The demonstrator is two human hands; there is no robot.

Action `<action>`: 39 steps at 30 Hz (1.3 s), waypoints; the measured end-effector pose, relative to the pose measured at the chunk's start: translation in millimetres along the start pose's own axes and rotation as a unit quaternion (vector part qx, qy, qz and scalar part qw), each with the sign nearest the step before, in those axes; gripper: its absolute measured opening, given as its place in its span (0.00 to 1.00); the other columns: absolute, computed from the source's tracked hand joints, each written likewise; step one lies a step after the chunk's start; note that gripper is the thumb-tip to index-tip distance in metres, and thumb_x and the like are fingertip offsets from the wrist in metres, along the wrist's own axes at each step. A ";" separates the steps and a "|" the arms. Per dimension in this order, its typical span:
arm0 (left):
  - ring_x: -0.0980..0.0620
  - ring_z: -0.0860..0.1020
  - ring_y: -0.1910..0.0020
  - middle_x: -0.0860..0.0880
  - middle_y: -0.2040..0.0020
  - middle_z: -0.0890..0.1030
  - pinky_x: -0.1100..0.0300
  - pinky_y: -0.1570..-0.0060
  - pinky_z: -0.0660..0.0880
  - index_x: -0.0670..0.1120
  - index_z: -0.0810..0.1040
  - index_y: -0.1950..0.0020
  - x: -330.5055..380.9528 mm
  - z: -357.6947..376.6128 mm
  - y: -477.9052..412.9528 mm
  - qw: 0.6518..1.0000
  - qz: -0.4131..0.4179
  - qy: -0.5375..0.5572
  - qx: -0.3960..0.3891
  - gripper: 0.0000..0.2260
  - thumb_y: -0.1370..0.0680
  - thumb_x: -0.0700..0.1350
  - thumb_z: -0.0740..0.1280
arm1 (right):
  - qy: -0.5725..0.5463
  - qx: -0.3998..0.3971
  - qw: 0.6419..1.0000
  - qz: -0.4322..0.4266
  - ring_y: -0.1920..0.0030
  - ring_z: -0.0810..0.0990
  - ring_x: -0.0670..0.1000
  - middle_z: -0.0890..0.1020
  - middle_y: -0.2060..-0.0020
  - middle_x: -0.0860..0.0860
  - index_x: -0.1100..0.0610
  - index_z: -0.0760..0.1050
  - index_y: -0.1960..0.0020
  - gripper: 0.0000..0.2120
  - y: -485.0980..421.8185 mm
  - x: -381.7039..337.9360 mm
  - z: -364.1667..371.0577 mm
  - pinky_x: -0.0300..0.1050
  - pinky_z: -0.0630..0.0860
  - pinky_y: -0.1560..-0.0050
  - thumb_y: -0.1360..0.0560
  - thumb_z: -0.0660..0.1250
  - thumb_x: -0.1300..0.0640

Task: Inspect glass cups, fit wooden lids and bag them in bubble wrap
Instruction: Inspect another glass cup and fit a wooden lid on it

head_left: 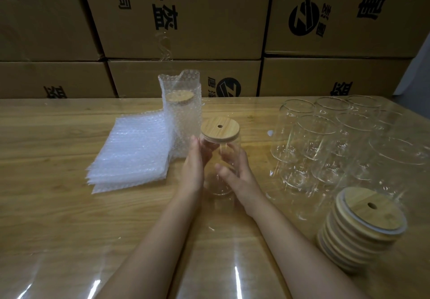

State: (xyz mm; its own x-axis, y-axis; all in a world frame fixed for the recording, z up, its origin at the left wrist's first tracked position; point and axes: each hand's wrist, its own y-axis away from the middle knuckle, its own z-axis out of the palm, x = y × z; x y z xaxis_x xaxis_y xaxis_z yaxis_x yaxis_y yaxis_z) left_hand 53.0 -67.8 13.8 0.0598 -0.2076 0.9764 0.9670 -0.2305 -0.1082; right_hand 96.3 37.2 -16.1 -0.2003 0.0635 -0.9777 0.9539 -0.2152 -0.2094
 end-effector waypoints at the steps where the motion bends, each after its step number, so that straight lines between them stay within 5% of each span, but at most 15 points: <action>1: 0.57 0.80 0.42 0.52 0.46 0.84 0.51 0.34 0.70 0.54 0.83 0.44 -3.3 0.3 1.4 1.000 0.001 -0.003 0.002 0.27 0.21 0.65 0.48 | -0.015 -0.003 1.000 0.004 0.35 0.70 0.35 0.72 0.38 0.42 0.41 0.63 0.34 0.31 0.5 -1.9 -0.7 0.29 0.71 0.44 0.34 0.69 0.40; 5: 0.59 0.81 0.46 0.53 0.49 0.85 0.56 0.40 0.73 0.49 0.81 0.45 -11.8 4.3 5.1 1.000 -0.004 -0.004 0.014 0.25 0.16 0.56 0.46 | -0.034 0.003 0.999 0.009 0.40 0.73 0.31 0.74 0.38 0.43 0.42 0.63 0.34 0.33 1.2 -6.7 0.2 0.26 0.70 0.46 0.37 0.63 0.32; 8: 0.56 0.82 0.48 0.49 0.48 0.85 0.56 0.44 0.76 0.47 0.81 0.46 -15.8 2.7 3.5 0.999 -0.037 0.008 0.016 0.23 0.16 0.54 0.48 | -0.039 0.027 0.999 0.017 0.37 0.74 0.40 0.77 0.39 0.45 0.44 0.62 0.29 0.39 0.1 -3.7 0.1 0.36 0.71 0.40 0.36 0.57 0.26; 11: 0.50 0.83 0.57 0.49 0.59 0.85 0.59 0.57 0.77 0.47 0.82 0.57 -10.9 -8.9 0.2 0.990 0.030 -0.117 0.079 0.21 0.16 0.51 0.52 | -0.084 0.049 0.994 0.052 0.40 0.78 0.43 0.81 0.44 0.45 0.43 0.65 0.32 0.33 -3.8 -2.2 -1.8 0.34 0.76 0.49 0.30 0.55 0.26; 14: 0.52 0.81 0.60 0.55 0.63 0.82 0.56 0.59 0.76 0.52 0.77 0.62 10.0 -33.5 -5.6 0.939 0.186 -0.251 0.145 0.16 0.20 0.52 0.55 | -0.099 0.050 0.991 0.068 0.42 0.79 0.40 0.82 0.44 0.45 0.43 0.67 0.36 0.31 -6.4 -2.1 -4.2 0.32 0.75 0.54 0.34 0.55 0.29; 17: 0.52 0.78 0.62 0.55 0.63 0.80 0.58 0.67 0.68 0.50 0.77 0.61 38.6 -65.9 -12.8 0.840 0.267 -0.416 0.225 0.10 0.22 0.50 0.61 | -0.113 0.056 0.990 0.070 0.43 0.79 0.40 0.83 0.45 0.46 0.45 0.70 0.39 0.29 -6.8 -0.3 -4.8 0.30 0.75 0.54 0.34 0.57 0.31; 20: 0.48 0.78 0.51 0.51 0.51 0.81 0.56 0.58 0.70 0.48 0.79 0.48 60.6 -106.7 -22.5 0.794 0.184 -0.558 0.155 0.07 0.23 0.49 0.67 | -0.124 0.057 0.988 0.070 0.45 0.80 0.39 0.83 0.45 0.46 0.46 0.73 0.40 0.29 -7.3 0.6 -5.2 0.29 0.75 0.56 0.34 0.57 0.31; 23: 0.47 0.71 0.36 0.50 0.32 0.73 0.54 0.42 0.69 0.51 0.74 0.35 73.4 -134.8 -23.1 0.734 0.009 -0.679 -0.011 0.22 0.27 0.54 0.73 | -0.127 0.056 0.988 0.074 0.43 0.80 0.40 0.83 0.44 0.48 0.47 0.74 0.41 0.27 -8.2 1.8 -5.8 0.30 0.75 0.55 0.32 0.56 0.32; 27: 0.51 0.68 0.33 0.54 0.30 0.70 0.53 0.36 0.67 0.54 0.74 0.35 70.4 -138.4 -20.6 0.734 -0.038 -0.675 -0.058 0.24 0.29 0.51 0.75 | -0.128 0.062 0.987 0.071 0.43 0.80 0.40 0.84 0.46 0.47 0.48 0.75 0.42 0.27 -8.5 3.7 -6.7 0.32 0.76 0.50 0.32 0.56 0.32; 31: 0.51 0.73 0.38 0.51 0.34 0.75 0.60 0.46 0.67 0.52 0.77 0.38 65.8 -136.6 -22.3 0.749 -0.018 -0.661 -0.041 0.18 0.27 0.48 0.73 | -0.128 0.063 0.988 0.064 0.42 0.79 0.41 0.84 0.47 0.47 0.50 0.76 0.42 0.29 -9.2 5.6 -7.6 0.41 0.72 0.39 0.32 0.57 0.32; 39: 0.50 0.75 0.40 0.49 0.38 0.79 0.59 0.45 0.68 0.48 0.80 0.40 65.8 -148.4 -25.0 0.769 -0.018 -0.636 -0.054 0.11 0.20 0.46 0.64 | -0.145 0.066 0.986 0.059 0.42 0.80 0.43 0.85 0.48 0.47 0.52 0.77 0.43 0.28 -9.5 6.0 -7.6 0.42 0.72 0.38 0.32 0.57 0.33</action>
State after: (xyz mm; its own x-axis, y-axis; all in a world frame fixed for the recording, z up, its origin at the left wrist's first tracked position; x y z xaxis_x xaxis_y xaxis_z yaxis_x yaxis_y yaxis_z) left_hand -4.0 -216.8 53.0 0.2938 0.8836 0.3645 0.9516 -0.3065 -0.0242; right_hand 87.8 47.0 -19.8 -0.1630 -0.2459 -0.9555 0.9409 -0.3302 -0.0756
